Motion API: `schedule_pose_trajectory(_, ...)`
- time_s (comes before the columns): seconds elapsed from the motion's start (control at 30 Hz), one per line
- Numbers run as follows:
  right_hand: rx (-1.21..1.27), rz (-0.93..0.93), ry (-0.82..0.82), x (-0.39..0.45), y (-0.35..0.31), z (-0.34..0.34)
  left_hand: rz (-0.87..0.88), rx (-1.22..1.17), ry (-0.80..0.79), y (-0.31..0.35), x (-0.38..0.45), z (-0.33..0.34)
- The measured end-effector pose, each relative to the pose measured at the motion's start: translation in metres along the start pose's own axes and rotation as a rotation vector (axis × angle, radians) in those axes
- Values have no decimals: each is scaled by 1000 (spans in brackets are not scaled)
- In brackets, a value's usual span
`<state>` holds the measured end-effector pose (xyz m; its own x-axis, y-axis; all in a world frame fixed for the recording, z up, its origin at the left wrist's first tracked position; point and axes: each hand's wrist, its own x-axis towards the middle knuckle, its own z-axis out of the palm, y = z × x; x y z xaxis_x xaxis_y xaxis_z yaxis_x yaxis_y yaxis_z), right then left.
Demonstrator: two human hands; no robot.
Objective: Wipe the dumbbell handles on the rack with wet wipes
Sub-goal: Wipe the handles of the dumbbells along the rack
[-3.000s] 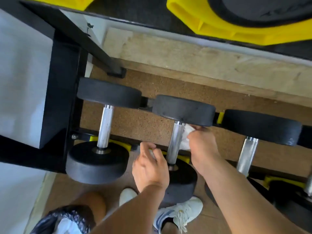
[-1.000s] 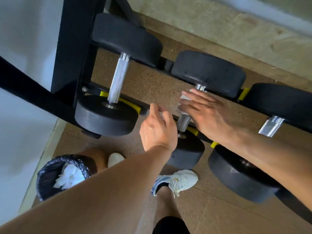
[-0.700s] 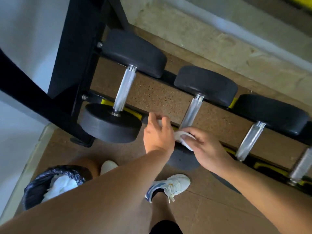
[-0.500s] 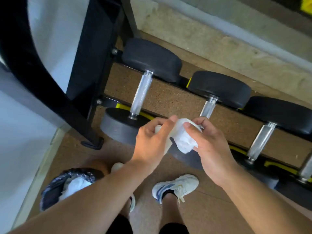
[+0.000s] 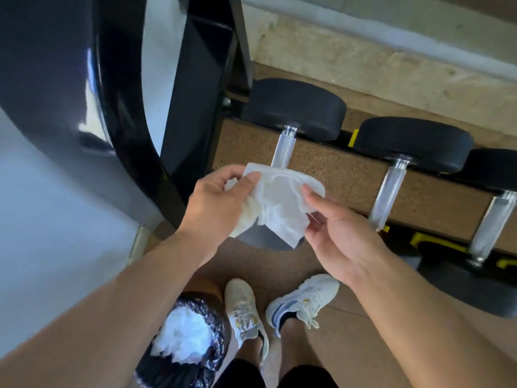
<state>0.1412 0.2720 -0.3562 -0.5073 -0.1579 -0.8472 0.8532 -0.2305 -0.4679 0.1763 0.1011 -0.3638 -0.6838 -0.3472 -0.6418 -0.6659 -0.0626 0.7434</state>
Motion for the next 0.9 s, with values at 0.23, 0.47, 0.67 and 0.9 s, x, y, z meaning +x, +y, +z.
schedule_pose_trajectory(0.23, -838, -852, 205, 0, 5, -9, 9, -5, -75, 9, 4, 19)
schedule_pose_trajectory(0.47, -374, -168, -261, 8, -3, -5, 36, -34, -237, 11, 0, 24)
schedule_pose_trajectory(0.67, -605, -481, 134, 17, -8, 0, 105, 70, -18, -1, -2, 29)
schedule_pose_trajectory(0.9, -1593, -1319, 53, 87, -37, 18, -184, -89, 474, -15, 26, 24)
